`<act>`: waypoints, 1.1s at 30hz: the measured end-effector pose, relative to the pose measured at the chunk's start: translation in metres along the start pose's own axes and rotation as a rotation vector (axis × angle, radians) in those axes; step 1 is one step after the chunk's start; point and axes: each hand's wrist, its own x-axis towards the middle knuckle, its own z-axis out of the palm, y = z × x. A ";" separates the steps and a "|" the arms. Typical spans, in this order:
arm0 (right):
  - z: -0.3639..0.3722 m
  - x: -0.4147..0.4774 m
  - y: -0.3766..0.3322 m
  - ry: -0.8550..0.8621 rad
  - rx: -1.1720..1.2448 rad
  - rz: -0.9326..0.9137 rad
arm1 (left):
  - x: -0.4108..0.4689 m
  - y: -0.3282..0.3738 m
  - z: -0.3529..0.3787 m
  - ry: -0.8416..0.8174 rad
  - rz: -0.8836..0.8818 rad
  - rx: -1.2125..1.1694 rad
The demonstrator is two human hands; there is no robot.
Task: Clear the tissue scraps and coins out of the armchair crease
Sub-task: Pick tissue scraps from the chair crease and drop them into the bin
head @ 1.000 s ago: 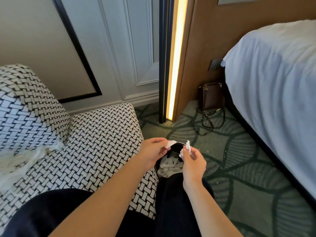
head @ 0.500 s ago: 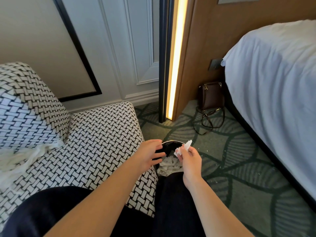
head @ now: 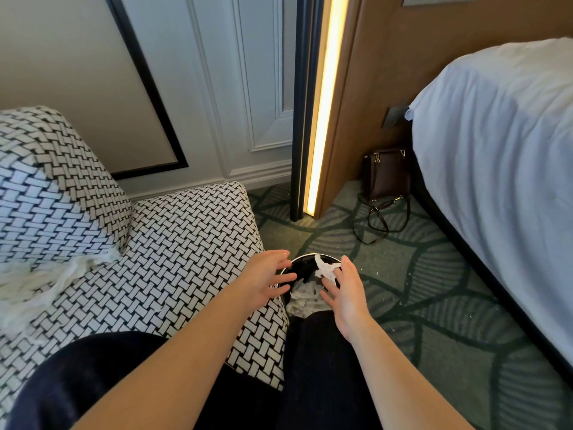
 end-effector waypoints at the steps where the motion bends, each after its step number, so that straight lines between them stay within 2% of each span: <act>1: 0.000 0.000 0.000 -0.009 -0.009 -0.001 | -0.001 0.000 -0.001 -0.001 -0.001 -0.001; 15: -0.001 -0.002 0.000 -0.096 -0.157 -0.017 | -0.009 0.002 -0.014 0.023 0.013 0.001; 27: 0.016 -0.045 0.002 -0.011 -0.602 -0.429 | -0.059 0.028 -0.071 0.074 0.153 -0.027; 33: 0.076 -0.075 0.014 -0.177 -0.678 -0.492 | -0.095 0.039 -0.143 0.116 0.256 -0.133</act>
